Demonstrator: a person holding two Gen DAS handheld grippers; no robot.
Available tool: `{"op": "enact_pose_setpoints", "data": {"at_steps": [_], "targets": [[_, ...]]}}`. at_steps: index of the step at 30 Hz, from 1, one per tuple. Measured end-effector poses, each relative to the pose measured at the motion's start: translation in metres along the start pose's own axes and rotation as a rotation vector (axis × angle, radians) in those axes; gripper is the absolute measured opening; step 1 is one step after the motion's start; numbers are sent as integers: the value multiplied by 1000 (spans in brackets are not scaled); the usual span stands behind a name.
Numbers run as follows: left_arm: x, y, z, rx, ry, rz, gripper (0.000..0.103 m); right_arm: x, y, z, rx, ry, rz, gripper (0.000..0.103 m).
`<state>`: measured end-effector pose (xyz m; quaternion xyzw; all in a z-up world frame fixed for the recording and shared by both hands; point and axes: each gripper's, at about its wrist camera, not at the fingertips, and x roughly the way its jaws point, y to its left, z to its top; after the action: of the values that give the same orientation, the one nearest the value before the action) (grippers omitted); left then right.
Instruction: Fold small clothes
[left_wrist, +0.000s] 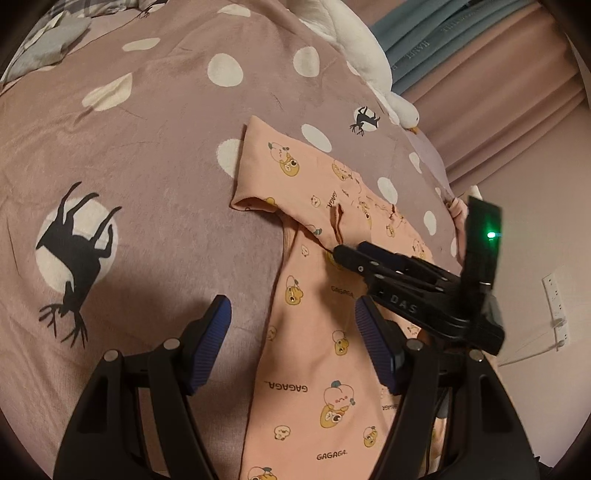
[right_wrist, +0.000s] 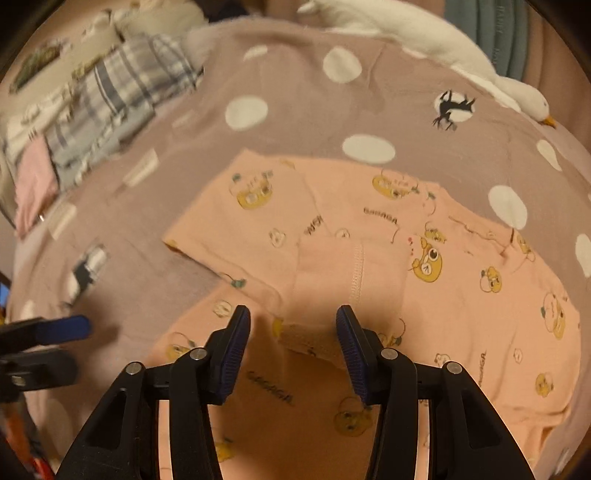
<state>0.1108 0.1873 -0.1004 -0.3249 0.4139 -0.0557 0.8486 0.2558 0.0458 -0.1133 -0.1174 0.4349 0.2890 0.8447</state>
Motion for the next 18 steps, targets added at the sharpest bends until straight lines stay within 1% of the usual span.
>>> {"op": "enact_pose_setpoints", "data": {"at_steps": [1,2,3,4,5,7,10,13,16,18], "targets": [[-1,1,0,-2,-2,1,70,1,-2,-1,-11,11,-22,32],[-2,2,0,-6,-3,1,70,1,-4,-2,-9,14,-30,25],[-3,4,1,-11,-2,0,70,-1,-7,-3,10,7,-15,22],[-3,4,1,-11,-3,0,70,-5,-14,-4,50,-9,23,16],[-3,5,1,-11,-3,3,70,-9,-19,-5,85,-24,33,12],[-2,6,0,-15,1,8,70,-15,-30,-6,127,-52,11,11],[-1,5,-2,-16,6,8,70,-26,-49,-13,210,-81,37,11],[0,3,-4,-15,14,16,70,-32,-64,-17,249,-109,43,11],[-1,0,-6,-10,8,17,70,-39,-79,-21,332,-137,82,10],[-1,-1,-7,-7,10,14,70,-42,-85,-24,362,-149,91,10]]}}
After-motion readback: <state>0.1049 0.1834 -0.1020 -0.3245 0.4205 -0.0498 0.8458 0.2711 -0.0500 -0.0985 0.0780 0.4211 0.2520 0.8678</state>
